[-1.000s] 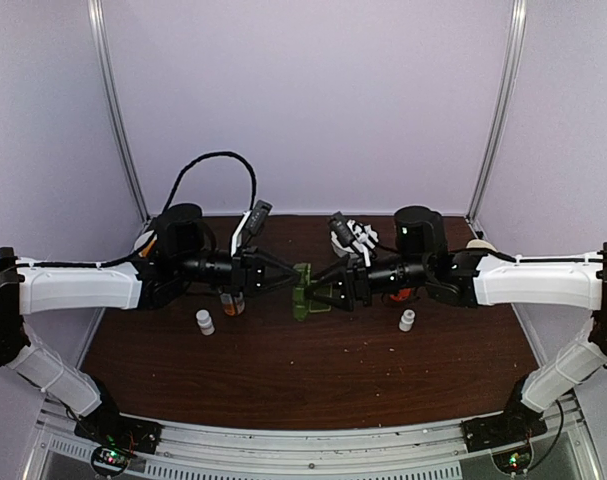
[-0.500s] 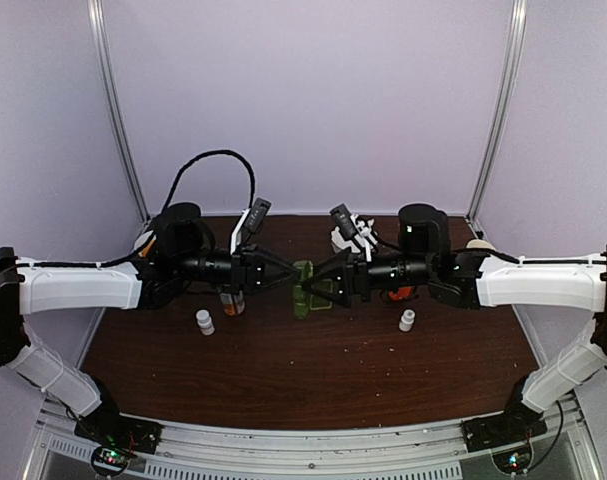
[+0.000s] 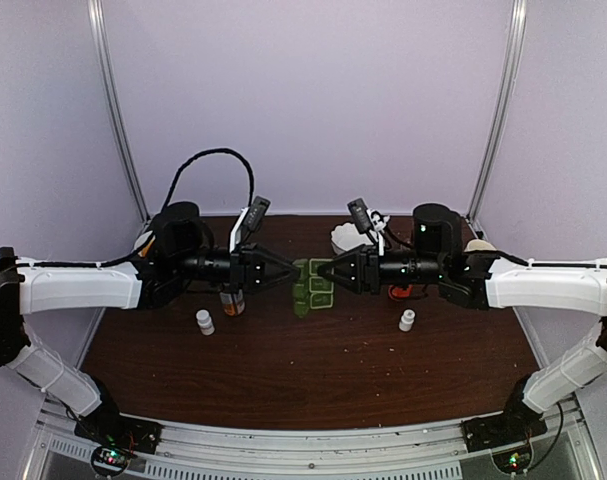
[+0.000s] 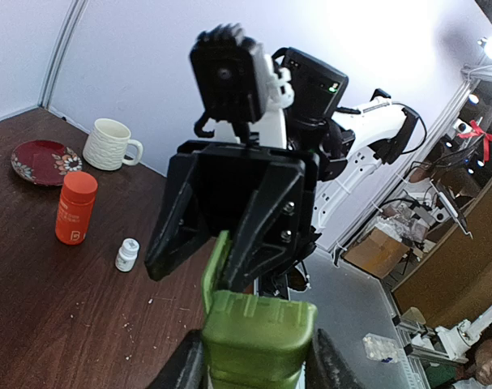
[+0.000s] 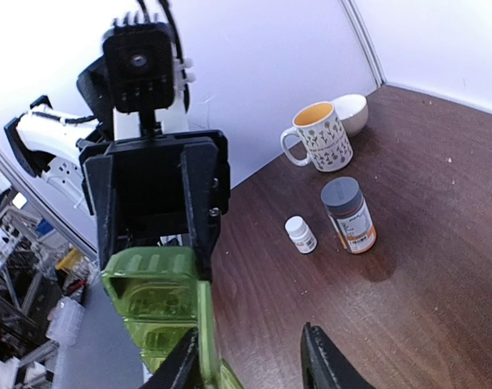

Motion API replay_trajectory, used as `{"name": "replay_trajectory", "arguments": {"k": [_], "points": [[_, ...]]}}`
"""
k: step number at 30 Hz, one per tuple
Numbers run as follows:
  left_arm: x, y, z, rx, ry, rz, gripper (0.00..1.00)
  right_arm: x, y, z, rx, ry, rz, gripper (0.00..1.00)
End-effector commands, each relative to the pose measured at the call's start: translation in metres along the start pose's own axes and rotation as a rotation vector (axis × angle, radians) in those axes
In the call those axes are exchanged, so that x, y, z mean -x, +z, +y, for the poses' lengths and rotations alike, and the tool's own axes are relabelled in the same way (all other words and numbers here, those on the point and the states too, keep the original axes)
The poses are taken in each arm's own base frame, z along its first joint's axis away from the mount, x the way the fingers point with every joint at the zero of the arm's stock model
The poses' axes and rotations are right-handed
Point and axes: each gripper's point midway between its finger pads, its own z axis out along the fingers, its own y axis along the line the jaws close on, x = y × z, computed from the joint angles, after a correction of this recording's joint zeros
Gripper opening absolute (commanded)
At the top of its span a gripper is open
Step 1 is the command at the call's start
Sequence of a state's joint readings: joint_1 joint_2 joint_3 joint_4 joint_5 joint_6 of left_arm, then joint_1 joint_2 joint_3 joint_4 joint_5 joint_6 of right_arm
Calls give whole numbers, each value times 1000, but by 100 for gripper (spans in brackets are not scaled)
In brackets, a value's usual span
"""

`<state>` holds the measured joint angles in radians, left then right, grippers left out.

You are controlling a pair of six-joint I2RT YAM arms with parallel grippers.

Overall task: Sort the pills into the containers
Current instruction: Open the lid of the pill container.

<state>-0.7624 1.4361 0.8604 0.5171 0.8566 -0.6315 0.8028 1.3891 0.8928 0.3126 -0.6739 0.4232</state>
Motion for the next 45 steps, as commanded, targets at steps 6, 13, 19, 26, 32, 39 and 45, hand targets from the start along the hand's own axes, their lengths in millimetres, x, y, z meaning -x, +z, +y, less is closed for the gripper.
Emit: {"name": "replay_trajectory", "arguments": {"k": [6,13,19,26,32,39,45], "points": [[14,0,-22,-98,48,-44,29,11,-3,2,6,-7,-43,22],[12,-1,-19,-82,48,-41,30,10,-5,18,96,-13,-33,28],[14,-1,-23,-102,54,-42,31,6,-7,31,172,-24,-20,37],[15,0,-24,-111,50,-46,31,5,-7,30,172,-21,-15,12],[12,0,-19,-94,46,-44,57,4,-7,24,126,-19,4,0],[11,-20,5,111,134,-32,97,-15,-12,1,-33,-60,143,0],[24,-59,28,407,137,-99,97,-39,-21,-25,-226,-94,378,0]]}}
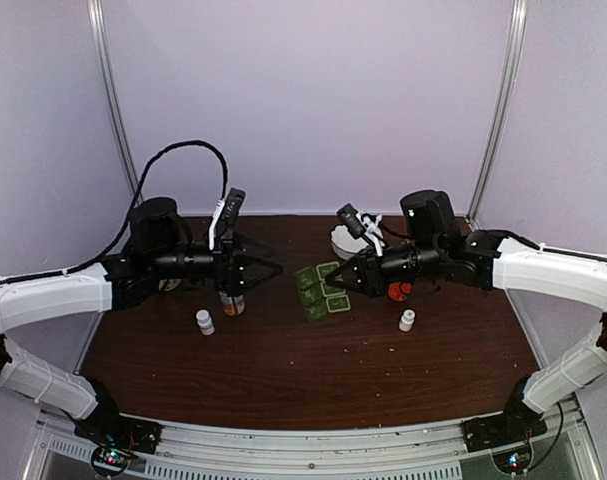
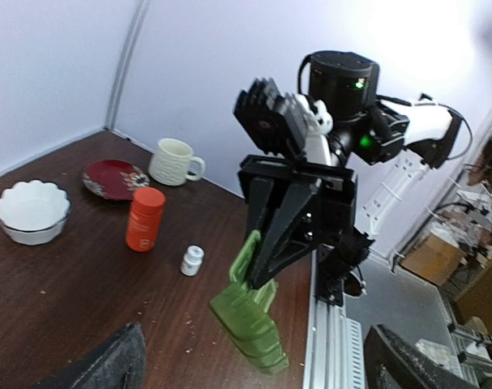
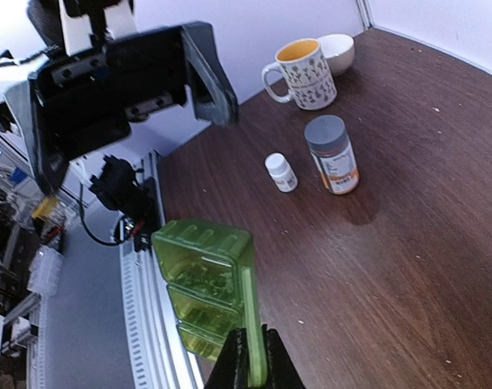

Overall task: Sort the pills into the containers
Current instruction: Open the lid of the pill container, then place the pill container at the center of the board.

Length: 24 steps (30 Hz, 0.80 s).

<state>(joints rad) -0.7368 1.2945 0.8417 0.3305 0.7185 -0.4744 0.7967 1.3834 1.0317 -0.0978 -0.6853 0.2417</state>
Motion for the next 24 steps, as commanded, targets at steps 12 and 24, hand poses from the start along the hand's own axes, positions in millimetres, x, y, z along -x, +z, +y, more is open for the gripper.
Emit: {"name": "replay_trajectory", "arguments": {"k": [12,24], "points": [[-1,-76,60,546,41,-96,98,-86,13,-59,-312,2,605,0],[-29,-60,69,506,6,0,95,-116,39,-81,-308,65,791,8]]}}
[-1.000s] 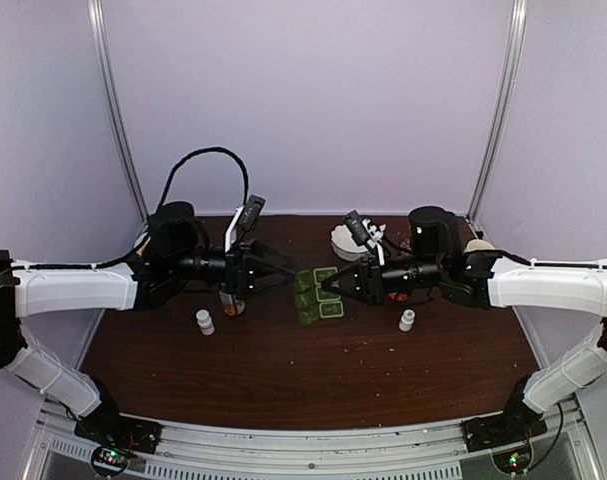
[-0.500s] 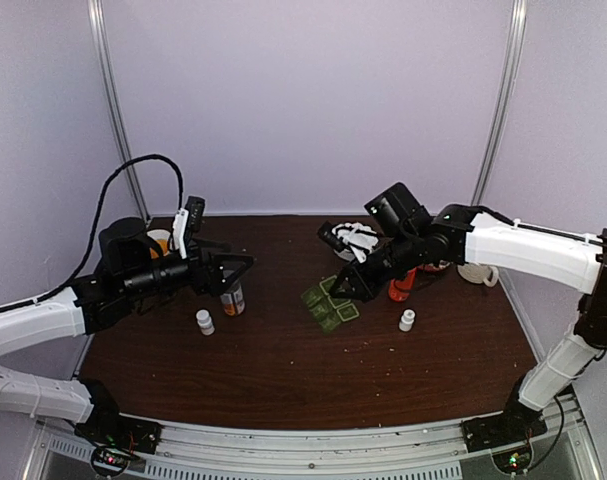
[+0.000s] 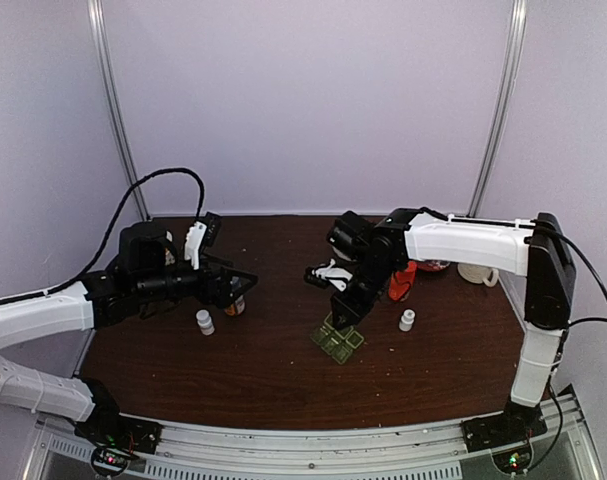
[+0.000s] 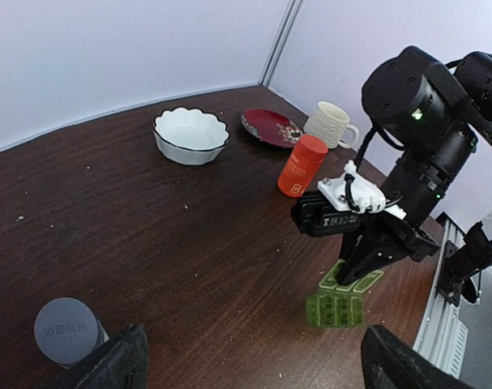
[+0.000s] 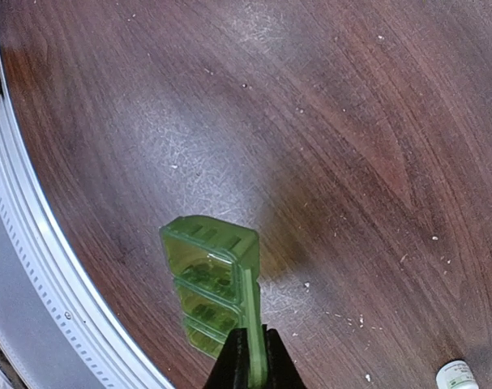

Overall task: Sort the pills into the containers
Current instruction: Place the pill container at the center of the board.

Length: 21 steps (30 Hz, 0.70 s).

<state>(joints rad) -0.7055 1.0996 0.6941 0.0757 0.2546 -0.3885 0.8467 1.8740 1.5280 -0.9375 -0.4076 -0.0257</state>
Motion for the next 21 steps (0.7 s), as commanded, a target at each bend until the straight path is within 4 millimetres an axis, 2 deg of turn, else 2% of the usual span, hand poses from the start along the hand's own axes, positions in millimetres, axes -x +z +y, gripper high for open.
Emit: {"name": "replay_trajectory", "arguments": {"k": [1,8,10,14,21], "points": [[10,0,-3,-19,16,-36,95,0,8,0,7,-2,55,10],[0,7,-1,-26,2,1,94,10,29,-2,36,-8,78,12],[-4,9,0,-26,-2,13,94,14,31,-2,39,-15,77,22],[-12,13,1,-24,-10,36,94,21,27,-8,4,-12,47,54],[-31,30,-7,3,35,111,91,27,-1,-12,-36,32,-84,62]]}}
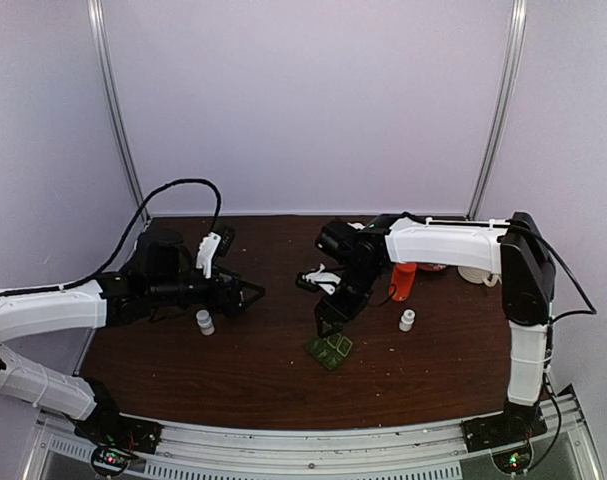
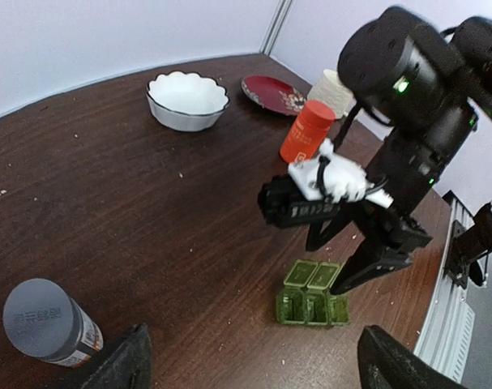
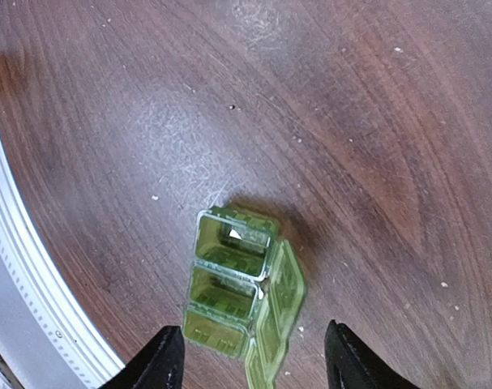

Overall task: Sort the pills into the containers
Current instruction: Place the pill container at the center of the board, then adjust the pill container at the center of the board.

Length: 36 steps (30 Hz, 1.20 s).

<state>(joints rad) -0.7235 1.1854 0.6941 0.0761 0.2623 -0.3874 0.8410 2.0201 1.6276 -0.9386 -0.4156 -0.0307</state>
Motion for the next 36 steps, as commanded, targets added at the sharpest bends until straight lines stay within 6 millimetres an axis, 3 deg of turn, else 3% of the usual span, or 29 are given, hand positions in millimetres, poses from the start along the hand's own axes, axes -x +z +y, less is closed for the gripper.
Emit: {"name": "replay_trajectory", "arguments": {"k": [1,5,9,16,21,25,36], "points": [[-5,16,-13,16,64,38,91,9,-37,-2,-53,37,-146,63],[-17,38,-29,24,107,111,87,-3,-48,-6,-90,108,-218,63],[-40,55,-31,52,116,233,80,-26,-51,-8,-112,209,-278,63],[-54,74,-26,77,70,311,69,-57,-32,20,-37,338,-372,57],[-69,88,-18,101,13,377,63,-54,-15,41,39,424,-448,51],[-77,94,-8,108,-58,407,60,-52,-8,43,74,510,-491,52],[-72,80,18,192,-120,386,59,-46,18,53,176,547,-456,46]]}}
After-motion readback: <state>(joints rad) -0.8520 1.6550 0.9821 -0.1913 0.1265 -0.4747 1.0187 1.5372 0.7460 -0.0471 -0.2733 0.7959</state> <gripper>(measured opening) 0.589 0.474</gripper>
